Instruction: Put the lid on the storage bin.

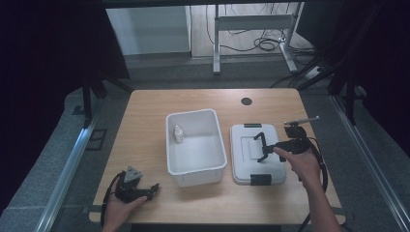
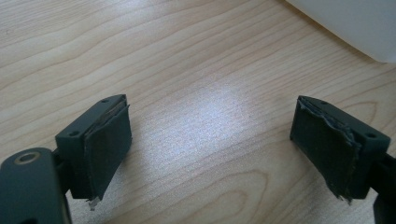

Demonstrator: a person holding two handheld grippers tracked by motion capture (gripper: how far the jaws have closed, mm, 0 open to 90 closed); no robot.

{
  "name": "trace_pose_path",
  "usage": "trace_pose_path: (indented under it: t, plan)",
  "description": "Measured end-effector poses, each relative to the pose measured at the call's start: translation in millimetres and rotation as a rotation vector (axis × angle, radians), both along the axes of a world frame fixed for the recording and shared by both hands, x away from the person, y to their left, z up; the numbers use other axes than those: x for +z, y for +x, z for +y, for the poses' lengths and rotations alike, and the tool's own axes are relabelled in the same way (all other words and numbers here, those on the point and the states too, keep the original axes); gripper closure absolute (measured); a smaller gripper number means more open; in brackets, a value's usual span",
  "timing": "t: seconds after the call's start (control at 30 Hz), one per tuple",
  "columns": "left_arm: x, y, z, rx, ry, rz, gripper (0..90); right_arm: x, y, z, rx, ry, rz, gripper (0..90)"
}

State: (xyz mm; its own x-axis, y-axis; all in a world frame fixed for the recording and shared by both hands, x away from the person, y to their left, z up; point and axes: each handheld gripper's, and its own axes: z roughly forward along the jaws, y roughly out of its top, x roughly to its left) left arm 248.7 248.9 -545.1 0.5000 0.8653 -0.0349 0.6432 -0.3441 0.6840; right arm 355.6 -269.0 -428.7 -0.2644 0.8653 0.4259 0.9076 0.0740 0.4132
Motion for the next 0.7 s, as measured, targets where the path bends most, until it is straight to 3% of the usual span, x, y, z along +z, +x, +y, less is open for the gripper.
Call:
trace_pose_path:
  t: [0.33, 0.7]
  plan:
    - [0.1, 0.0, 0.1, -0.001, 0.001, -0.001, 12.4, 6.7, 19.0, 6.5, -0.009, -0.038, 0.071, 41.1]
    - [0.0, 0.0, 0.4, -0.005, 0.0, -0.001, 12.3, -1.5, 49.5, 12.3, -0.018, -0.075, 0.151, 52.4]
